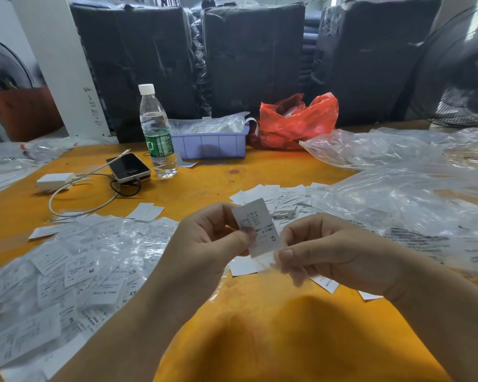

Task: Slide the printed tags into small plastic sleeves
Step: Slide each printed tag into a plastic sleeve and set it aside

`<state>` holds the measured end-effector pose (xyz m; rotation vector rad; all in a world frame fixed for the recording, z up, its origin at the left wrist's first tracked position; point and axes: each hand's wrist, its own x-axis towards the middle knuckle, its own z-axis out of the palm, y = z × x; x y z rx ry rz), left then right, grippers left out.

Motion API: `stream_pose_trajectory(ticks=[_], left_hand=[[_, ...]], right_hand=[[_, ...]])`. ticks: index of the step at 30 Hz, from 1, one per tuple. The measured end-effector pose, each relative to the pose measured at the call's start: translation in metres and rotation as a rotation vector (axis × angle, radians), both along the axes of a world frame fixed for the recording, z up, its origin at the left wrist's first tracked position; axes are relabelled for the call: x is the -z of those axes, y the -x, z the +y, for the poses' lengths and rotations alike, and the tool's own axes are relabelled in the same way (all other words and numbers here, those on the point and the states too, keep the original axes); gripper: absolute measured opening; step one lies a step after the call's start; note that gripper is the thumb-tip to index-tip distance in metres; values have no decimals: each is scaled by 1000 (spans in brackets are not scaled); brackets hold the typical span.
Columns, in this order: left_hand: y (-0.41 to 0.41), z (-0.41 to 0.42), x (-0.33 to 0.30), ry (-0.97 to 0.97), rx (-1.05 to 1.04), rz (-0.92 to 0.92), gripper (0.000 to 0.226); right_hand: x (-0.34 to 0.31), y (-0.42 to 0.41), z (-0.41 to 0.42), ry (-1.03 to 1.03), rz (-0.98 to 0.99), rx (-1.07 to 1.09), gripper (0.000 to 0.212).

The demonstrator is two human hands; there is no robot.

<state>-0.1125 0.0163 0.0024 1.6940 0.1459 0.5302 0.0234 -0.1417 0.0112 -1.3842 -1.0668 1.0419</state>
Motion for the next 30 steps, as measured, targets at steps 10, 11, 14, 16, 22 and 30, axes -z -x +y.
stream_pose_trajectory(ticks=[10, 11, 14, 16, 22, 30], left_hand=[[0, -2, 0, -125, -87, -8, 25], [0, -2, 1, -137, -100, -6, 24], [-1, -4, 3, -160, -137, -10, 20], [-2, -5, 3, -176, -144, -18, 20], [0, -9, 4, -218, -146, -18, 26], [-1, -10, 5, -247, -168, -29, 41]], right_hand=[[0, -2, 1, -6, -92, 102, 9], [0, -2, 1, 1, -103, 104, 9], [-1, 0, 1, 19, -139, 108, 13], [-2, 2, 1, 33, -155, 113, 18], [-4, 6, 2, 31, -177, 130, 24], [-3, 8, 5, 47, -171, 174, 22]])
